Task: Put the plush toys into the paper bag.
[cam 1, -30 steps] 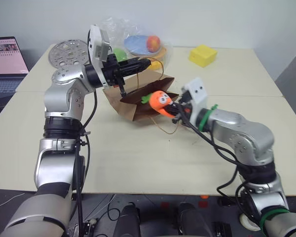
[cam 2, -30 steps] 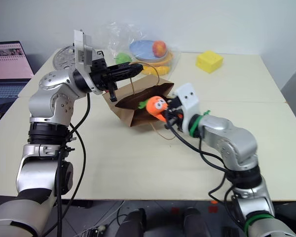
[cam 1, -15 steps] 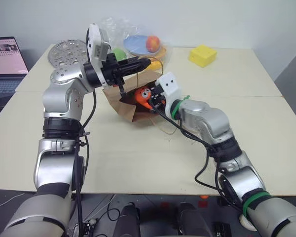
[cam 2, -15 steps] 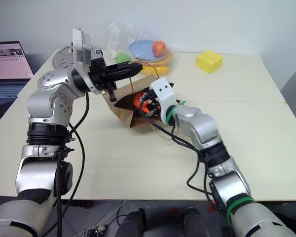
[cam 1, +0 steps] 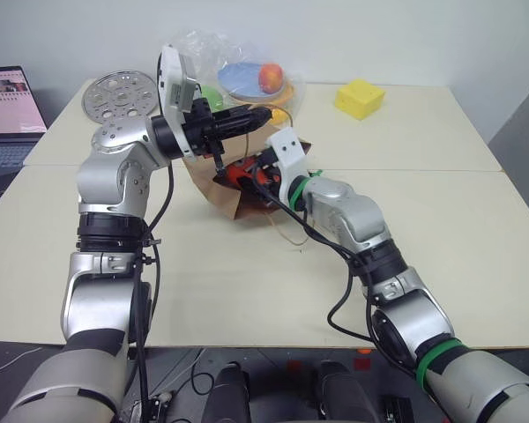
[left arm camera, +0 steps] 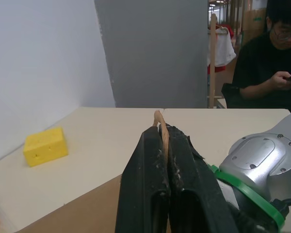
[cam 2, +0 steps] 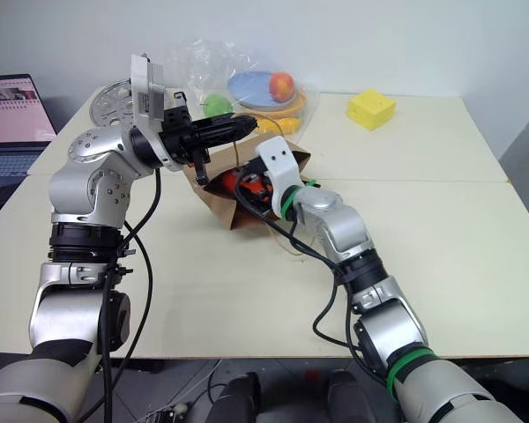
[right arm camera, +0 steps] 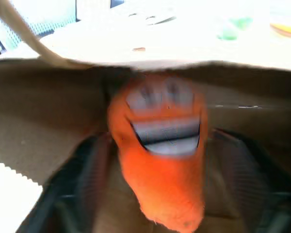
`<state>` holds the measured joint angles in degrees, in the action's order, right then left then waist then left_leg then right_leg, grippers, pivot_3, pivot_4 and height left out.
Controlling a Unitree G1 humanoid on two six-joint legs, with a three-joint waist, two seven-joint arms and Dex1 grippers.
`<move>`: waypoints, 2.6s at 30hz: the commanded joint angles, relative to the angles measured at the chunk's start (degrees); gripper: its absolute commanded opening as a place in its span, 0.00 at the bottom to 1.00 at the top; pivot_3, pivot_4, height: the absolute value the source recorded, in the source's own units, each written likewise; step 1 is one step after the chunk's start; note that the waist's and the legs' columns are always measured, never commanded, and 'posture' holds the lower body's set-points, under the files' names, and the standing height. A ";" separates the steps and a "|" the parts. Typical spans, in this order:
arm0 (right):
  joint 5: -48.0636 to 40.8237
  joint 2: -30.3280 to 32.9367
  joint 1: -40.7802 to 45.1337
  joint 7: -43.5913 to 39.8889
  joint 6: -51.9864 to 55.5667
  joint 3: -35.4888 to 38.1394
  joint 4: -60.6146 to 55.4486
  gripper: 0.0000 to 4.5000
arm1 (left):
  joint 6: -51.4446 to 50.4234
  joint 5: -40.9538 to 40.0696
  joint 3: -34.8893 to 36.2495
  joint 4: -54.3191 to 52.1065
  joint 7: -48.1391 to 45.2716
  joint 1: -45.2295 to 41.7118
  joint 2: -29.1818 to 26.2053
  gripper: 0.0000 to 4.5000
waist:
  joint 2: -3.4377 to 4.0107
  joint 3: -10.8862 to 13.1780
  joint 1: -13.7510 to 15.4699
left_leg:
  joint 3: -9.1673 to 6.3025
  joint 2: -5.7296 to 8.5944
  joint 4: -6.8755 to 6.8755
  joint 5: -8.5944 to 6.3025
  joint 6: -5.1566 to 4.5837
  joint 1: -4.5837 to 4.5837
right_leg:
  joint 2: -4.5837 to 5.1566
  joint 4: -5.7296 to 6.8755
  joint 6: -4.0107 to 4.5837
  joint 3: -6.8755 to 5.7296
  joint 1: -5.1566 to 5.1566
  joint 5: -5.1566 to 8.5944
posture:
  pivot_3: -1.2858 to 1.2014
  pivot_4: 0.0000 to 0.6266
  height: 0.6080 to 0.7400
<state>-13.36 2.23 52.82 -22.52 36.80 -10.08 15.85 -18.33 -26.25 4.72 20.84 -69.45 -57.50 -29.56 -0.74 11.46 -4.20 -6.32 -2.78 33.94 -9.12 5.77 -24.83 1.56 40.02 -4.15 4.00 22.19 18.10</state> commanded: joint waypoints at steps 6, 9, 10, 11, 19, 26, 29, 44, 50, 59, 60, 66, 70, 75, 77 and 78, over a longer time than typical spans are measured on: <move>-4.39 5.14 -8.80 -1.27 8.47 3.34 -23.43 1.00 | 0.21 -0.99 0.37 -2.15 -0.04 -0.46 0.32 0.00 | 0.00 0.00 -0.04 | -0.01 0.00 0.00 0.00 0.00 0.00 | 0.00 0.00 0.00 -0.01 -0.02 0.00 | 0.52 0.24 1.00; -4.40 11.64 -17.45 0.60 14.09 6.93 -37.40 1.00 | 0.27 -1.15 0.57 -2.25 -0.18 -0.10 0.21 0.00 | 0.00 0.00 0.70 | -0.02 0.01 -0.01 -0.01 0.00 -0.04 | 0.02 -0.06 -0.01 -0.01 -0.02 0.00 | 0.52 0.24 1.00; -4.21 13.48 -19.43 0.67 15.17 7.24 -40.12 1.00 | 0.10 -1.29 0.65 -2.53 -0.16 0.10 0.12 0.00 | 0.00 0.00 0.94 | -0.01 0.01 -0.01 -0.01 0.00 -0.04 | 0.02 -0.06 -0.01 0.00 -0.02 0.01 | 0.52 0.24 1.00; -4.02 14.83 -21.77 1.43 16.85 7.98 -42.49 1.00 | 0.02 -1.37 0.68 -2.82 -0.21 0.37 -0.02 0.00 | 0.00 0.00 0.99 | 0.00 0.02 0.00 -0.01 0.00 -0.05 | 0.03 -0.07 -0.01 0.00 -0.01 0.01 | 0.52 0.24 1.00; 1.99 20.06 -35.69 6.47 14.78 7.39 -45.19 1.00 | -0.45 -1.74 0.80 -4.05 -0.15 1.35 -0.44 0.00 | -0.01 -0.01 0.19 | 0.10 0.01 0.03 0.00 -0.01 0.01 | 0.01 -0.05 -0.01 0.11 -0.02 0.01 | 0.52 0.24 1.00; 3.60 16.40 -34.83 7.70 9.78 6.12 -37.11 1.00 | -0.83 -1.75 0.80 -4.70 -0.13 1.32 -0.54 0.00 | -0.02 -0.01 -0.04 | 0.07 0.01 0.03 0.01 -0.03 0.04 | 0.00 -0.06 -0.01 0.09 -0.07 0.01 | 0.52 0.24 1.00; 4.19 16.16 -34.71 7.44 7.74 6.03 -34.93 0.91 | -0.87 -1.65 0.83 -4.66 -0.21 1.18 -0.74 0.00 | -0.02 -0.01 0.04 | 0.05 0.01 0.01 0.01 -0.03 0.04 | 0.00 -0.07 -0.01 0.06 -0.07 0.01 | 0.52 0.24 1.00; 0.04 18.92 -33.96 2.68 5.56 11.31 -38.93 0.01 | -1.07 -1.52 0.83 -4.53 0.08 1.13 -1.15 0.00 | -0.01 0.00 0.12 | 0.05 0.01 0.02 0.01 -0.02 0.04 | 0.00 -0.06 -0.01 0.07 -0.07 0.01 | 0.52 0.24 1.00; -12.77 26.38 -34.04 -6.59 15.75 15.67 -50.65 0.01 | -1.07 -1.42 0.89 -4.00 -0.11 0.85 -1.62 0.00 | -0.01 0.00 0.56 | 0.04 0.01 0.01 0.01 -0.03 0.04 | 0.00 -0.06 -0.01 0.06 -0.07 0.01 | 0.52 0.24 1.00; -10.25 21.16 -25.30 -1.75 16.46 6.80 -43.97 0.01 | -0.69 -1.23 0.49 -3.41 -0.36 0.22 -1.30 0.00 | -0.01 0.00 0.50 | 0.05 0.01 0.05 0.02 -0.03 0.04 | 0.00 -0.06 -0.01 0.07 -0.08 0.01 | 0.52 0.24 1.00; -8.79 20.39 -23.81 -1.14 15.52 5.18 -41.38 0.01 | -0.62 -1.20 0.42 -3.17 -0.53 0.15 -1.28 0.00 | -0.01 0.00 0.56 | 0.05 0.01 0.05 0.02 -0.03 0.03 | 0.00 -0.07 -0.01 0.07 -0.08 0.01 | 0.52 0.24 1.00; -2.62 16.68 -15.98 -1.10 10.55 -2.11 -28.72 0.01 | -0.44 -1.11 -0.01 -3.12 -0.78 -0.03 -0.88 0.00 | -0.01 0.00 0.64 | 0.05 0.01 0.04 0.02 -0.03 0.03 | 0.00 -0.08 -0.01 0.06 -0.06 0.01 | 0.52 0.24 1.00; -0.69 11.64 -9.30 -0.49 8.34 -3.03 -20.39 0.01 | -0.48 -1.06 -0.05 -2.98 -1.01 -0.03 -0.82 0.00 | -0.01 0.00 0.50 | 0.05 0.00 0.04 0.02 -0.03 0.03 | 0.00 -0.05 0.00 0.06 -0.04 0.00 | 0.52 0.24 1.00; 0.43 6.54 -2.43 -0.39 3.87 -1.34 -9.53 0.01 | -0.69 -1.18 -0.15 -3.15 -1.13 -0.01 -0.58 0.00 | -0.01 0.00 0.44 | 0.04 0.00 0.01 0.02 -0.03 0.03 | 0.00 -0.04 0.00 0.03 -0.04 0.00 | 0.52 0.24 1.00; 0.98 5.46 -0.69 -0.31 2.27 -0.63 -6.34 0.01 | -0.74 -1.20 -0.16 -3.24 -1.08 0.03 -0.51 0.00 | -0.01 0.00 0.50 | 0.03 0.00 0.00 0.02 -0.03 0.03 | 0.00 -0.05 0.00 0.03 -0.03 0.00 | 0.52 0.24 1.00; 1.96 4.85 0.62 0.01 0.46 -0.67 -3.13 0.01 | -0.82 -1.24 -0.22 -3.41 -1.06 0.11 -0.45 0.00 | -0.01 0.00 0.55 | 0.04 0.00 0.00 0.02 -0.03 0.02 | 0.00 -0.04 0.00 0.03 -0.03 0.00 | 0.52 0.24 1.00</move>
<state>-12.32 7.62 51.17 -22.93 40.39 -12.31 10.96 -19.50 -26.90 4.16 18.83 -70.58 -56.02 -29.95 -0.75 11.46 -3.65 -6.29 -2.77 33.94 -9.09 5.75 -24.80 1.57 39.98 -4.15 4.03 22.16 18.10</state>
